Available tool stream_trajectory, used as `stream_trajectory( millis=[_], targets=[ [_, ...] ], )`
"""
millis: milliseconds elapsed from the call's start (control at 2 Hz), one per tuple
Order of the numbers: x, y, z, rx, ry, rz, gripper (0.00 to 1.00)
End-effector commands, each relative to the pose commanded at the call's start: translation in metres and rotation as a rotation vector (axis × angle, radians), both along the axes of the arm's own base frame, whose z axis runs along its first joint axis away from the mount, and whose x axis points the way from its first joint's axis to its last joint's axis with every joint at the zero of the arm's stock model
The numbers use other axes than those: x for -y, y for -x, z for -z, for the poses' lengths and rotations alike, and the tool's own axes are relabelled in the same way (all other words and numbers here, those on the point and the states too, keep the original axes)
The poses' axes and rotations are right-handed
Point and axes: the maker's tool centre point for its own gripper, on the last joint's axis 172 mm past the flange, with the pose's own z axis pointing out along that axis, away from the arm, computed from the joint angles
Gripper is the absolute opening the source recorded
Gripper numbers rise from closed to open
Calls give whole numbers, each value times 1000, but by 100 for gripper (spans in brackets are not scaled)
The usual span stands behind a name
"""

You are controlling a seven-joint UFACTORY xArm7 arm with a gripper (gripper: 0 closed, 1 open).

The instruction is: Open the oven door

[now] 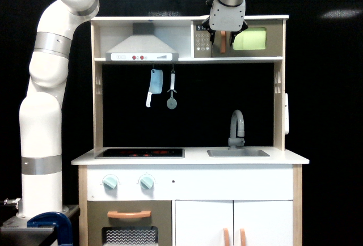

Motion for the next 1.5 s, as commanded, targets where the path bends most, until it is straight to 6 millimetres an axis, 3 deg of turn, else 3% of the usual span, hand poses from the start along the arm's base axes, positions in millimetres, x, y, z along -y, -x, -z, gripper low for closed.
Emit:
stream_trajectory(
  millis=[500, 1000, 1500],
  targets=[
    [-9, -3, 0, 0, 0, 0, 100],
    [-8, -6, -2, 0, 0, 0, 0],
    [1, -8, 1, 0, 0, 0, 0]
  ],
)
